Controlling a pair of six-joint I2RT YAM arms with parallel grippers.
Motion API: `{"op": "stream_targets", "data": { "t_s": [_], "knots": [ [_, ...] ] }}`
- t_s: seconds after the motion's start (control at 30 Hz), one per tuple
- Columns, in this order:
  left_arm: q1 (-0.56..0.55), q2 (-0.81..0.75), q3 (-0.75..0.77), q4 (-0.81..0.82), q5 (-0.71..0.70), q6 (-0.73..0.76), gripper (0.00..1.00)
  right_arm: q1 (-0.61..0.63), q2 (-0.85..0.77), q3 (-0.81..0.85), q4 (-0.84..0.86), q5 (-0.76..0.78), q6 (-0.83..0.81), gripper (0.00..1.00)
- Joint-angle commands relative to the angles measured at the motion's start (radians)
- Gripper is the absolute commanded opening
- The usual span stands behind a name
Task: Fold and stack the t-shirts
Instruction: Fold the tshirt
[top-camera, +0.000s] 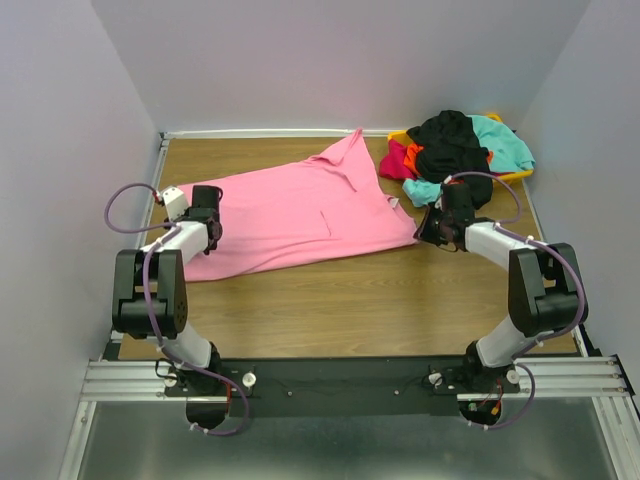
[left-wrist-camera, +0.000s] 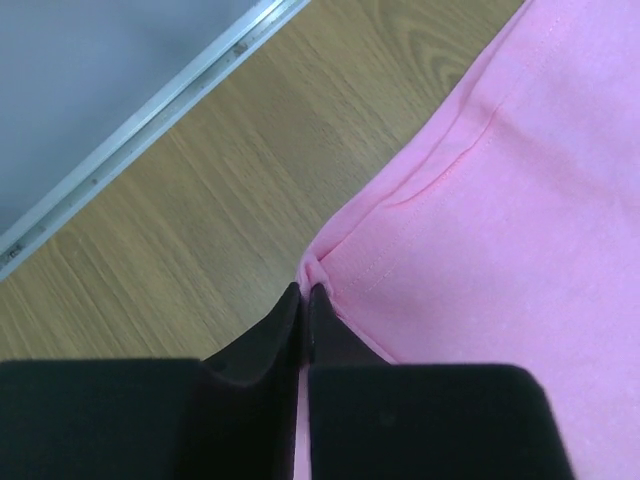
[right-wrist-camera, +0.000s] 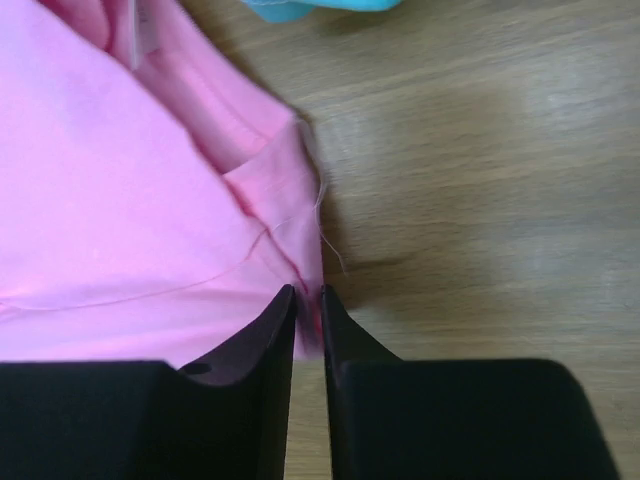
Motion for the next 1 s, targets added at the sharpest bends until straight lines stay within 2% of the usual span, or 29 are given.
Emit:
{"op": "stream_targets", "data": {
  "t_s": [0.0,0.07,0.13,0.17,0.3,0.47,0.57,0.6,0.63,0.77,0.83,0.97],
  "knots": [
    [0.004,-0.070,0.021,-0.048,-0.133,-0.035,0.44,-0.001,-0.026,-0.008,-0.038,0.112,-0.004,0.37],
    [0.001,-0.095,0.021,-0.052,-0.134,-0.038,0.60,-0.001,-0.035,-0.002,-0.046,0.117,-0.004,0.62],
    [0.001,-0.127,0.027,-0.058,-0.135,-0.038,0.68,0.002,-0.049,0.003,-0.052,0.117,-0.007,0.71],
    [-0.044,-0.135,0.040,-0.071,-0.141,-0.036,0.70,0.007,-0.061,0.010,-0.057,0.126,-0.013,0.75],
    [-0.120,-0.143,0.108,-0.141,-0.199,-0.058,0.78,0.048,-0.089,0.036,-0.060,0.141,-0.032,0.79],
    [-0.270,-0.163,0.170,-0.100,-0.167,-0.026,0.80,0.109,-0.054,0.084,-0.054,0.143,-0.044,0.80],
    [-0.350,-0.184,0.152,0.024,-0.008,0.060,0.80,0.129,-0.009,0.112,-0.029,0.097,-0.049,0.80],
    [-0.364,-0.190,0.123,0.123,0.097,0.077,0.80,0.134,0.010,0.116,-0.017,0.091,-0.053,0.80],
    [-0.393,-0.193,0.106,0.174,0.147,0.105,0.80,0.137,0.015,0.110,0.029,0.013,-0.062,0.80],
    [-0.430,-0.151,0.032,0.439,0.366,0.126,0.85,0.145,0.049,0.093,0.133,-0.092,-0.056,0.80],
    [-0.446,-0.079,0.034,0.468,0.444,0.120,0.85,0.152,0.084,0.102,0.143,-0.087,-0.055,0.80],
    [-0.499,0.026,0.047,0.492,0.462,0.114,0.84,0.166,0.118,0.104,0.153,-0.055,-0.062,0.80]
  ]
}}
